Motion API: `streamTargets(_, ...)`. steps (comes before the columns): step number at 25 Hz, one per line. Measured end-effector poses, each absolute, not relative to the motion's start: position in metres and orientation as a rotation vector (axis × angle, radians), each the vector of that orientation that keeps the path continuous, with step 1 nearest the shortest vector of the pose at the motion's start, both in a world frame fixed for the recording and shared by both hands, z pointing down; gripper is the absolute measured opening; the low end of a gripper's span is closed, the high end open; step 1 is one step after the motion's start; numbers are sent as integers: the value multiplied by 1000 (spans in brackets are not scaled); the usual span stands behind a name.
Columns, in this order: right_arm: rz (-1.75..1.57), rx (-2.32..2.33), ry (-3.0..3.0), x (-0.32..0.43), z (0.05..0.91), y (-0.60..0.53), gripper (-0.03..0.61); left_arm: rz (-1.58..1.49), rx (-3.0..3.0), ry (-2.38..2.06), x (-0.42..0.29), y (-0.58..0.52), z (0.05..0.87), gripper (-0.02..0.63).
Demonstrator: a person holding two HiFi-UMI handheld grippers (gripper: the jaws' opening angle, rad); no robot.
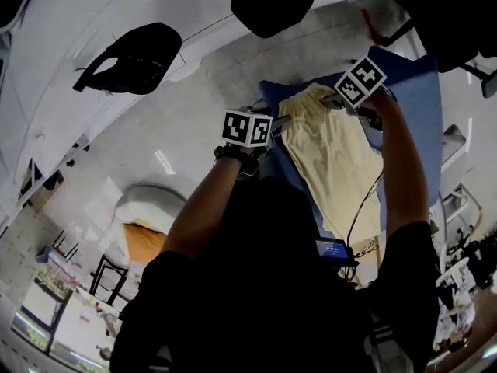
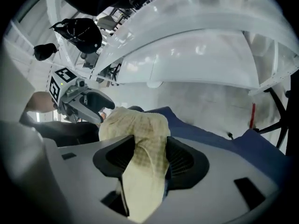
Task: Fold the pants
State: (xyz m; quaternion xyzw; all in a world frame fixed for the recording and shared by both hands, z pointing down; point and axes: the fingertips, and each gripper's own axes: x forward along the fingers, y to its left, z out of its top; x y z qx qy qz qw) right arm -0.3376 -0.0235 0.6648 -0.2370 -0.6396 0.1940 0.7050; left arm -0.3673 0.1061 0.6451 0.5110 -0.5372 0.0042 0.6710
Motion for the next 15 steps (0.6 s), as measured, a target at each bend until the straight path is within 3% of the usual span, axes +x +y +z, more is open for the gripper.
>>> streamTargets(7,366,-533,-1483,-334,665,-15,109,-12,1151,-1137,-342,93,655,271)
streamTargets(10,356,-542,-1575,-333,658,-12,42,-63,1161,-1125,-342,85,649,189)
streamTargets(13,392,-563,-1689,-329,645,-7,30,-112,1172,-1152,-345,82,642,62)
streamTargets(15,417,-565,-1790,-329,628,-7,29,-111,1194,-1190,-347,83,638,41)
